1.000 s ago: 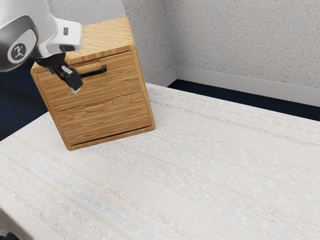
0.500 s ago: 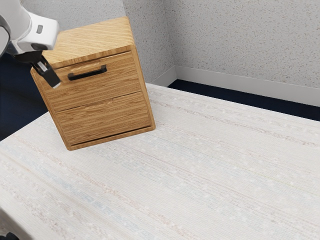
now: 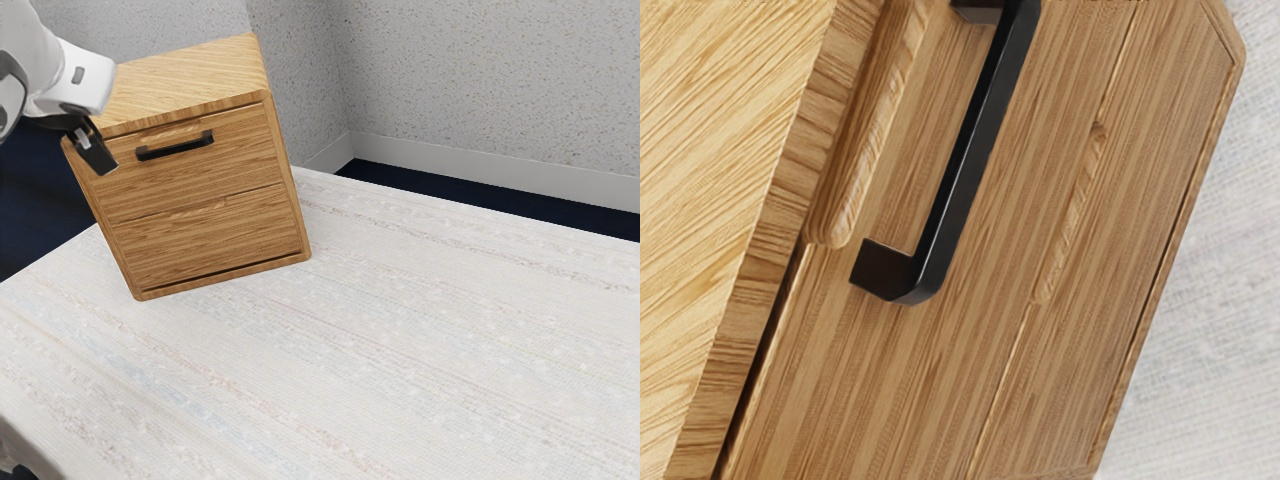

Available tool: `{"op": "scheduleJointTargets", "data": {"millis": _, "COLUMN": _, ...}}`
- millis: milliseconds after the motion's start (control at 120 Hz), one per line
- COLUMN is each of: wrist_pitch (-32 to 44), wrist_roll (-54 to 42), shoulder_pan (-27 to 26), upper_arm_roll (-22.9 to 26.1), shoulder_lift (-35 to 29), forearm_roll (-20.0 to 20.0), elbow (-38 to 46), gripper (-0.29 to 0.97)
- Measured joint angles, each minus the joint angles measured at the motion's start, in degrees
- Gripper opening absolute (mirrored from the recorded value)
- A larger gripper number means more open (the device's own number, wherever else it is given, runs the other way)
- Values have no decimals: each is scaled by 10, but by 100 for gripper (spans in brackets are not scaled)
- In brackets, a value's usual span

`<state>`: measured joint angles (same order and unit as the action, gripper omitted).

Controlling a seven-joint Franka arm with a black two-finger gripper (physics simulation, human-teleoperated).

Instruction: Pull the drawer handle with one arm to open the drawer

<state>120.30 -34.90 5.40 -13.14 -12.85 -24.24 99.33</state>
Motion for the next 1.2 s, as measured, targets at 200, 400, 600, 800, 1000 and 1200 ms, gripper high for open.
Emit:
{"op": "scheduleJointTargets", "data": {"millis": 200, "wrist_pitch": 26, "wrist_roll": -34, "shoulder_pan": 1, "upper_arm_roll": -5, "shoulder_lift": 29, "forearm_roll": 1, "elbow": -2, "gripper": 68}}
{"op": "scheduleJointTargets", "data": {"millis": 400, "wrist_pitch": 45, "wrist_roll": -63, "shoulder_pan": 1, "upper_arm_roll": -13, "shoulder_lift": 51, "forearm_roll": 4, "elbow": -2, "gripper": 68}}
{"op": "scheduleJointTargets", "data": {"millis": 600, "wrist_pitch": 62, "wrist_roll": -84, "shoulder_pan": 0, "upper_arm_roll": -14, "shoulder_lift": 78, "forearm_roll": 10, "elbow": -4, "gripper": 68}}
{"op": "scheduleJointTargets", "data": {"millis": 800, "wrist_pitch": 69, "wrist_roll": -99, "shoulder_pan": 0, "upper_arm_roll": -14, "shoulder_lift": 101, "forearm_roll": 16, "elbow": -17, "gripper": 68}}
{"op": "scheduleJointTargets", "data": {"millis": 1000, "wrist_pitch": 80, "wrist_roll": -110, "shoulder_pan": 2, "upper_arm_roll": -11, "shoulder_lift": 117, "forearm_roll": 23, "elbow": -24, "gripper": 68}}
{"op": "scheduleJointTargets", "data": {"millis": 1200, "wrist_pitch": 86, "wrist_roll": -118, "shoulder_pan": 8, "upper_arm_roll": -2, "shoulder_lift": 138, "forearm_roll": 27, "elbow": -35, "gripper": 68}}
